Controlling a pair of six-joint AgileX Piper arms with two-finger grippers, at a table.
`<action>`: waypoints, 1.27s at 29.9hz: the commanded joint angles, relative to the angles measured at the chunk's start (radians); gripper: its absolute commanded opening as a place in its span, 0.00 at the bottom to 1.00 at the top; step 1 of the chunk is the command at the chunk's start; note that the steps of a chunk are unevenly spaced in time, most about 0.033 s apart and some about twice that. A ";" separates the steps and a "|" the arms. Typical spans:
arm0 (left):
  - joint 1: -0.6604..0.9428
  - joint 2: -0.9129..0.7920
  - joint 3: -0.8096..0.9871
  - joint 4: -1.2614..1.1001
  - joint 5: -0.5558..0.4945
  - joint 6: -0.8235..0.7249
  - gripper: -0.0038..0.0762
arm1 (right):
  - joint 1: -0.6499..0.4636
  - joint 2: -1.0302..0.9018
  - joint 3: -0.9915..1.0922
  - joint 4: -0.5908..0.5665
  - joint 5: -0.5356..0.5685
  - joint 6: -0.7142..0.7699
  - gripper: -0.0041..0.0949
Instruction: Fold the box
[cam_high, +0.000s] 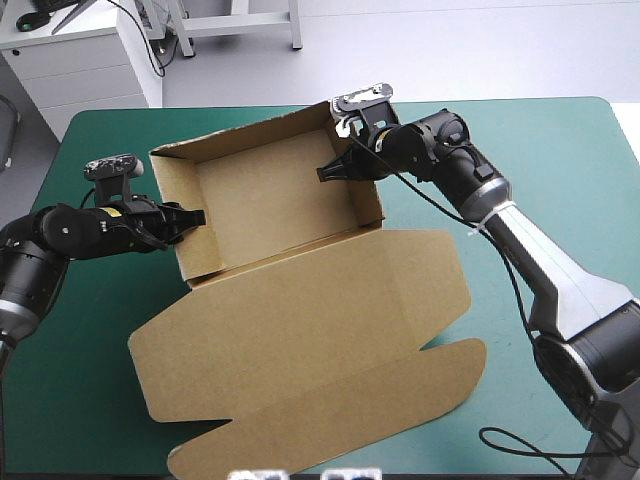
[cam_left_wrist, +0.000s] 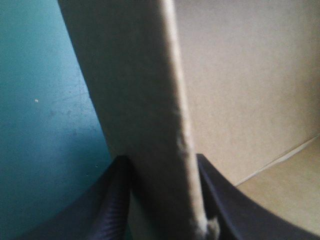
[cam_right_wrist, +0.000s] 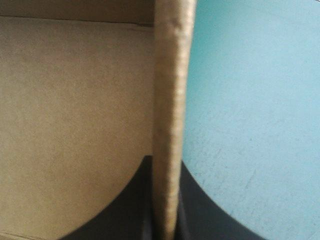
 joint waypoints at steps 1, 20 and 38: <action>-0.008 0.012 -0.024 -0.031 -0.028 -0.010 0.34 | 0.006 -0.057 -0.033 0.033 -0.045 0.000 0.04; -0.008 0.059 -0.159 0.037 0.066 -0.007 0.04 | 0.006 -0.067 0.143 -0.031 0.092 0.063 0.04; -0.290 0.297 -0.163 0.336 0.100 -0.160 0.04 | 0.006 -0.137 0.333 -0.001 0.168 0.194 0.04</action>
